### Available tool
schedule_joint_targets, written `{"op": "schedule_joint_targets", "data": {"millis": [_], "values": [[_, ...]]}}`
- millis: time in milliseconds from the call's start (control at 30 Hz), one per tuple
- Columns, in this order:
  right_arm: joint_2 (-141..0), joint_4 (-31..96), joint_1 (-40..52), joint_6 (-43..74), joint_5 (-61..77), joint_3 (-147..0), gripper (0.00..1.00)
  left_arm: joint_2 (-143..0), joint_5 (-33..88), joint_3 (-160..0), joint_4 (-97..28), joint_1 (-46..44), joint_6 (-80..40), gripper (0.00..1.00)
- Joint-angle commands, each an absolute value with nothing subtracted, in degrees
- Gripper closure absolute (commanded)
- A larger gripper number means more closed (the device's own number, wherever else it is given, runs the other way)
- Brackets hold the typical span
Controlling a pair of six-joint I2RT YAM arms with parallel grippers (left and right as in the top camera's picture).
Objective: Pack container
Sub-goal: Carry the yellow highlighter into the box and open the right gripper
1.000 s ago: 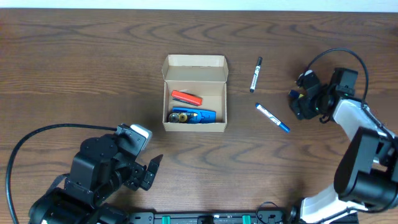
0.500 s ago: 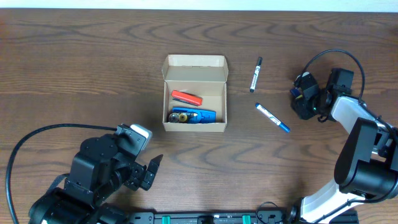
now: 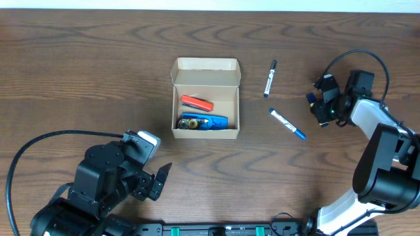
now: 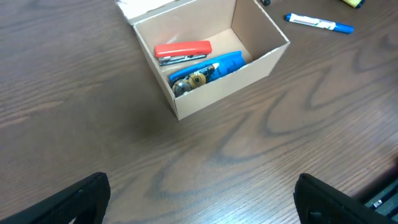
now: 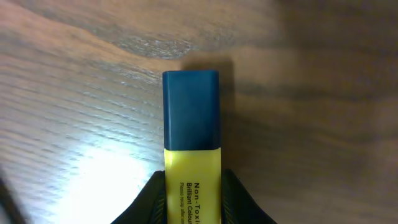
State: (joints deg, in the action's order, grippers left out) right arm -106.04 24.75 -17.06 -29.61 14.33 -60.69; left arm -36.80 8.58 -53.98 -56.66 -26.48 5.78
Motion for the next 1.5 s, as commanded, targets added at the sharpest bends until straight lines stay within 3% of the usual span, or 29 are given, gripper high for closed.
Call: {"op": "schedule_joint_targets", "data": {"millis": [0, 233, 367, 600, 867, 1033, 1467], "values": [[-104.57, 28.67, -15.75, -23.18, 18.72, -67.11, 0.88, -36.64, 8.36, -54.92, -56.82, -26.70, 5.10, 0.05], [-99.11, 42.11, -8.40, -14.83, 22.87, -81.03, 0.91, -36.64, 8.36, -54.92, -56.82, -26.70, 5.10, 0.05], [-95.46, 43.24, 0.14, -6.26, 20.78, -84.62, 0.90, -36.64, 8.36, -54.92, -56.82, -26.70, 5.10, 0.05], [-94.41, 42.52, 16.64, 12.51, 8.60, -84.53, 0.90, -36.64, 8.36, -54.92, -56.82, -26.70, 5.13, 0.05], [-97.86, 43.20, 32.42, 24.64, -7.81, -84.53, 0.91, -36.64, 8.36, -54.92, -56.82, -26.70, 5.10, 0.05], [-100.09, 47.33, 36.67, 34.26, -14.13, -84.51, 0.92, -36.64, 8.36, -54.92, -56.82, -26.70, 5.10, 0.05], [-105.14, 49.93, 37.17, 35.35, -14.28, -84.42, 0.92, -36.64, 8.36, -54.92, -56.82, -26.70, 5.10, 0.05]]}}
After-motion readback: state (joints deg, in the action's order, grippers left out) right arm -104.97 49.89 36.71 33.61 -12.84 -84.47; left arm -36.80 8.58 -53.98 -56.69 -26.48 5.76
